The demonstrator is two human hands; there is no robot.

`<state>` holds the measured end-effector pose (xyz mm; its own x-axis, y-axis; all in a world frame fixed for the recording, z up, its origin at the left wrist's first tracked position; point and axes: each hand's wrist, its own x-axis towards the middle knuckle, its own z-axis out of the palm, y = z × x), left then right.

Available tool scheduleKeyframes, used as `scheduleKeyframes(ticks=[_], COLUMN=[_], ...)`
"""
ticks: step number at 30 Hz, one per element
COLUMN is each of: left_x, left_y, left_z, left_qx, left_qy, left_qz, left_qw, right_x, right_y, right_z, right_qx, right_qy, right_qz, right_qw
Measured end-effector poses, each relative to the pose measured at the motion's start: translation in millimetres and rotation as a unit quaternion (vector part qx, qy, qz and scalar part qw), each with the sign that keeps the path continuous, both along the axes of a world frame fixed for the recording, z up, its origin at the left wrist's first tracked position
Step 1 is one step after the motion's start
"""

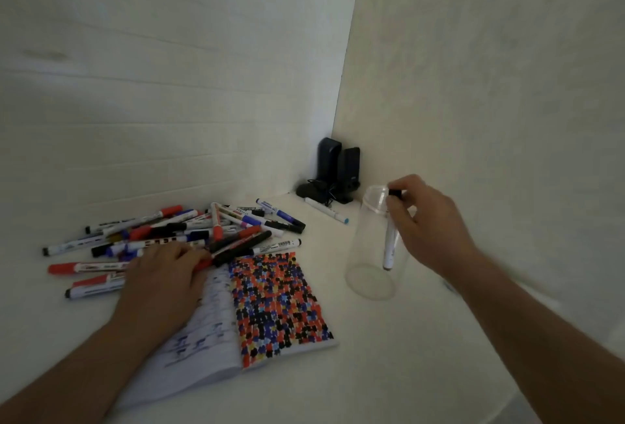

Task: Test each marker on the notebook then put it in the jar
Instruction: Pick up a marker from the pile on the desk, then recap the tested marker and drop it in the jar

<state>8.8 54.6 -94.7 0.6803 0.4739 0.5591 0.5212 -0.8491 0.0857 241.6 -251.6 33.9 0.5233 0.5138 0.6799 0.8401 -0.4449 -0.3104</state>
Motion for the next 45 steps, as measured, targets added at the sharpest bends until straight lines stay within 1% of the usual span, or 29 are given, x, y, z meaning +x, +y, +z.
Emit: scheduleKeyframes(ticks=[3, 5, 10, 14, 15, 16, 18, 19, 20, 21, 22, 24, 26, 27, 29, 31, 34, 35, 37, 39, 41, 43, 45], left_x=[-1, -1, 0, -2, -3, -6, -9, -11, -12, -14, -14, -13, -12, -12, -11, -9, -5, -5, -4, -5, -6, -5, -4], left_y=[-3, -6, -13, -10, -9, -8, -9, -8, -7, -7, -7, -7, -11, -15, -19, -22, -29, -32, -40, -47, -53, -58, -63], left_z=[1, 3, 11, 16, 17, 19, 22, 22, 23, 26, 28, 29, 31, 33, 33, 32, 33, 33, 33, 33, 33, 32, 31], left_qx=[0.008, -0.001, -0.041, -0.074, -0.09, -0.11, -0.14, -0.153, -0.169, -0.189, -0.212, -0.259, -0.303, -0.328, -0.347, -0.339, -0.3, -0.29, -0.287, -0.296, -0.287, -0.254, -0.244], left_qy=[0.009, 0.016, -0.022, -0.051, -0.071, -0.096, -0.147, -0.167, -0.187, -0.216, -0.248, -0.285, -0.286, -0.274, -0.226, -0.174, -0.083, -0.059, -0.025, -0.001, 0.031, 0.062, 0.057], left_qz=[0.019, 0.035, 0.026, 0.031, 0.02, 0.009, -0.005, -0.001, 0.007, 0.007, 0.002, -0.02, -0.072, -0.103, -0.145, -0.167, -0.194, -0.205, -0.228, -0.253, -0.278, -0.295, -0.291], left_qw=[1.0, 0.999, 0.999, 0.995, 0.993, 0.989, 0.979, 0.974, 0.968, 0.958, 0.945, 0.923, 0.906, 0.898, 0.899, 0.909, 0.93, 0.933, 0.93, 0.921, 0.916, 0.919, 0.923], right_x=[-3, -2, 2, 9, 10, 10, 4, -4, -13, -25, -36, -52, -60, -63, -63, -58, -53, -51, -48, -51, -57, -62, -66], right_y=[4, 4, 6, 19, 21, 23, 29, 35, 42, 48, 56, 73, 91, 99, 110, 118, 119, 117, 111, 108, 108, 110, 112], right_z=[-11, -12, 1, 2, 0, -4, -14, -20, -26, -31, -37, -49, -59, -65, -80, -93, -104, -105, -101, -97, -99, -102, -103], right_qx=[-0.017, -0.027, -0.08, -0.099, -0.1, -0.09, -0.032, 0.001, 0.022, 0.021, 0.004, -0.068, -0.144, -0.161, -0.132, -0.087, -0.042, -0.031, -0.036, -0.064, -0.061, -0.046, -0.04], right_qy=[-0.03, -0.026, 0.038, 0.058, 0.044, 0.01, -0.094, -0.146, -0.179, -0.187, -0.166, -0.047, 0.091, 0.145, 0.227, 0.286, 0.324, 0.327, 0.315, 0.302, 0.295, 0.322, 0.354], right_qz=[-0.01, -0.015, -0.029, -0.034, -0.038, -0.046, -0.051, -0.029, 0.011, 0.058, 0.11, 0.189, 0.219, 0.227, 0.231, 0.224, 0.238, 0.251, 0.298, 0.376, 0.417, 0.413, 0.407], right_qw=[0.999, 0.999, 0.996, 0.993, 0.993, 0.995, 0.994, 0.989, 0.983, 0.98, 0.98, 0.978, 0.961, 0.95, 0.937, 0.928, 0.915, 0.911, 0.9, 0.874, 0.857, 0.851, 0.841])
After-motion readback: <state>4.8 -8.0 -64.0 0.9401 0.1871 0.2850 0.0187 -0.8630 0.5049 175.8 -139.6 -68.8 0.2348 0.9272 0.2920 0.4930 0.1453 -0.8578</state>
